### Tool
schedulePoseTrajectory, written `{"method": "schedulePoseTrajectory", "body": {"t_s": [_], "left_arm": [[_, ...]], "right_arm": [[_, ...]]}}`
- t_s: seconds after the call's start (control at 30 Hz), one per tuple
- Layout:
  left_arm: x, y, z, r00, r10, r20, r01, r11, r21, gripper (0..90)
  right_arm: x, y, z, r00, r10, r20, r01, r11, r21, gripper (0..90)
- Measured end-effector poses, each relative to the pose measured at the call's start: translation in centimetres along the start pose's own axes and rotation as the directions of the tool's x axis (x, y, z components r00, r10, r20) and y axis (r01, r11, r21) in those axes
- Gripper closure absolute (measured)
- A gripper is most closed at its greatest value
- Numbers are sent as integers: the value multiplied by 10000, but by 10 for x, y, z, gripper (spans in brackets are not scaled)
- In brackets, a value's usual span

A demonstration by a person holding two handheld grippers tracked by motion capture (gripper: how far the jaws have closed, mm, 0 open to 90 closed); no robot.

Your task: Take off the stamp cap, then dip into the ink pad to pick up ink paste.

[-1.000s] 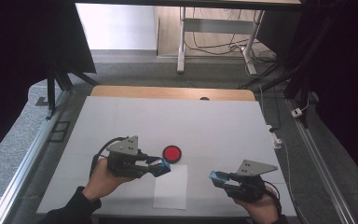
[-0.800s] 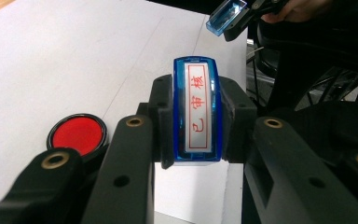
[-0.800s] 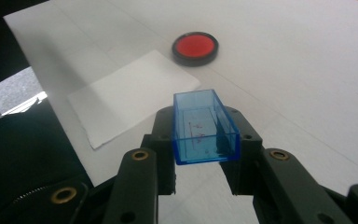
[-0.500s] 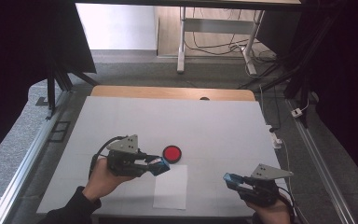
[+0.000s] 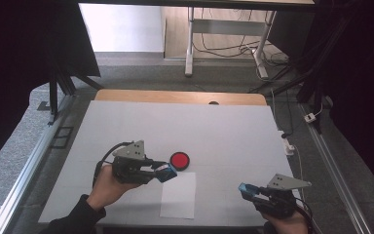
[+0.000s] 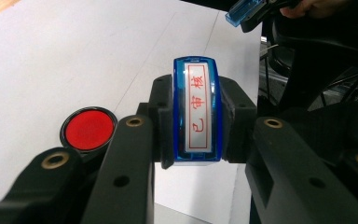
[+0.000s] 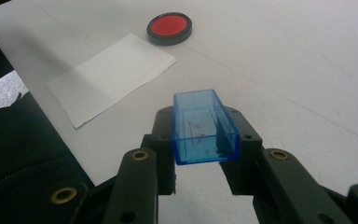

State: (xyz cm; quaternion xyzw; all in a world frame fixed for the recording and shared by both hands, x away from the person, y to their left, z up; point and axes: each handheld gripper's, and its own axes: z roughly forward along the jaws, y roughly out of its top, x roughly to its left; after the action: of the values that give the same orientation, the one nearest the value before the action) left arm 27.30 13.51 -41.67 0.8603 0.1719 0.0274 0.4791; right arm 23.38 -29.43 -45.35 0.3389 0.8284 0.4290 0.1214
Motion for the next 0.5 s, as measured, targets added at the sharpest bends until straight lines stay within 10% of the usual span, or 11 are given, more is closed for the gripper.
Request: {"method": "schedulePoseTrajectory", "body": {"t_s": [0.5], "left_arm": [[7, 3, 4, 9987, -407, -300, 414, 9989, 213, 700]], "right_arm": [[1, 0, 1, 9999, -120, -19, 121, 9999, 117, 687]]}}
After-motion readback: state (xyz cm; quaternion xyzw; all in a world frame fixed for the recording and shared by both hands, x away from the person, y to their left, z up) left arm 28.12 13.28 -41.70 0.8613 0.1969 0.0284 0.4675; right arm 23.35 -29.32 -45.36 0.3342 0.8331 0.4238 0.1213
